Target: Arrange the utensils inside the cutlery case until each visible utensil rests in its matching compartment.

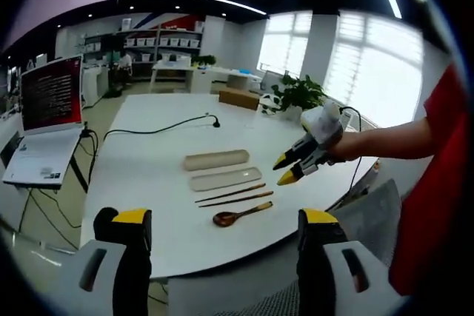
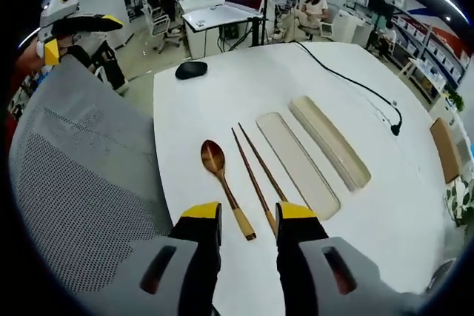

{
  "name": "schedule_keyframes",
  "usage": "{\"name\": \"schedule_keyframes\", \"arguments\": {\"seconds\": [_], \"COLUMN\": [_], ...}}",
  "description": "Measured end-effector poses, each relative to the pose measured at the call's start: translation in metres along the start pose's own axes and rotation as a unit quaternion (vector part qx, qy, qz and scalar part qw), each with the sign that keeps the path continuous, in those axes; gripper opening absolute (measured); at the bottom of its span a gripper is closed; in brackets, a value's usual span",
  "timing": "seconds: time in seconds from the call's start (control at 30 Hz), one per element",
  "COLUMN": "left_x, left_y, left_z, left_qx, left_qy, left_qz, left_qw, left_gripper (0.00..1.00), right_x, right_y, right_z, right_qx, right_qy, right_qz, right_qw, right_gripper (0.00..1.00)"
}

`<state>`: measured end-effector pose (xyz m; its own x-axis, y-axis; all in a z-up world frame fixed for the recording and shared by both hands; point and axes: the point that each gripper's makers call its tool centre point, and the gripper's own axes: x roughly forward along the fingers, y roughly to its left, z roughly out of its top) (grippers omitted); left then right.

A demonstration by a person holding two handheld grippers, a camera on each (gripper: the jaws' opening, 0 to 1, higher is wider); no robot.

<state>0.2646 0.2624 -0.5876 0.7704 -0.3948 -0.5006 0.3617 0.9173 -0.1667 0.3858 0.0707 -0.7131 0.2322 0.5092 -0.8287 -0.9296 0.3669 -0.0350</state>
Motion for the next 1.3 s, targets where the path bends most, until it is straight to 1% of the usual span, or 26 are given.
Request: {"name": "schedule_keyframes", "arguments": {"seconds": [0.07, 0.17, 0.37, 0.5, 0.57, 0.63, 0.7, 0.87, 0.97, 1.07, 1.2, 1.3], "left_x": [0.000, 0.000, -0.004, -0.006, -0.005, -0.005, -0.005, -0.004, -0.005, -0.006, -0.008, -0.008], "left_y": [-0.002, -0.002, 0.001, 0.006, 0.008, 0.007, 0.006, 0.003, 0.004, 0.005, 0.006, 0.005], "left_z": [-0.003, -0.004, 0.000, 0.003, 0.004, 0.005, 0.005, 0.004, 0.003, 0.002, 0.000, 0.000], "left_qx": [0.002, 0.007, 0.006, 0.007, 0.004, 0.003, 0.006, 0.018, 0.019, 0.014, 0.014, 0.012], "left_qy": [0.004, 0.009, 0.002, 0.000, 0.000, -0.001, -0.001, 0.005, 0.005, 0.005, 0.006, 0.005], "left_qz": [-0.002, -0.001, 0.003, 0.005, 0.007, 0.005, 0.001, -0.002, -0.001, 0.001, 0.002, -0.002], "left_qw": [1.0000, 0.9999, 1.0000, 1.0000, 1.0000, 1.0000, 1.0000, 0.9998, 0.9998, 0.9999, 0.9999, 0.9999], "left_gripper": [0.83, 0.83, 0.83, 0.81, 0.81, 0.81, 0.81, 0.81, 0.81, 0.81, 0.80, 0.77], "right_x": [0.005, 0.011, 0.016, 0.024, 0.028, 0.032, 0.035, 0.038, 0.041, 0.045, 0.051, 0.054], "right_y": [0.002, 0.003, -0.004, -0.009, -0.009, -0.008, -0.009, -0.007, -0.008, -0.009, -0.014, -0.017], "right_z": [0.000, -0.002, -0.006, -0.009, -0.013, -0.017, -0.021, -0.021, -0.020, -0.021, -0.023, -0.025], "right_qx": [-0.012, -0.012, -0.018, -0.022, -0.023, -0.040, -0.048, -0.043, -0.046, -0.057, -0.053, -0.053], "right_qy": [0.005, 0.014, 0.025, 0.032, 0.045, 0.055, 0.066, 0.066, 0.067, 0.075, 0.082, 0.090], "right_qz": [0.009, 0.020, 0.017, 0.025, 0.032, 0.036, 0.037, 0.048, 0.045, 0.043, 0.043, 0.044], "right_qw": [0.9999, 0.9996, 0.9994, 0.9990, 0.9982, 0.9970, 0.9960, 0.9958, 0.9957, 0.9946, 0.9943, 0.9935], "right_gripper": [0.26, 0.26, 0.24, 0.23, 0.22, 0.23, 0.22, 0.21, 0.21, 0.21, 0.21, 0.22]}}
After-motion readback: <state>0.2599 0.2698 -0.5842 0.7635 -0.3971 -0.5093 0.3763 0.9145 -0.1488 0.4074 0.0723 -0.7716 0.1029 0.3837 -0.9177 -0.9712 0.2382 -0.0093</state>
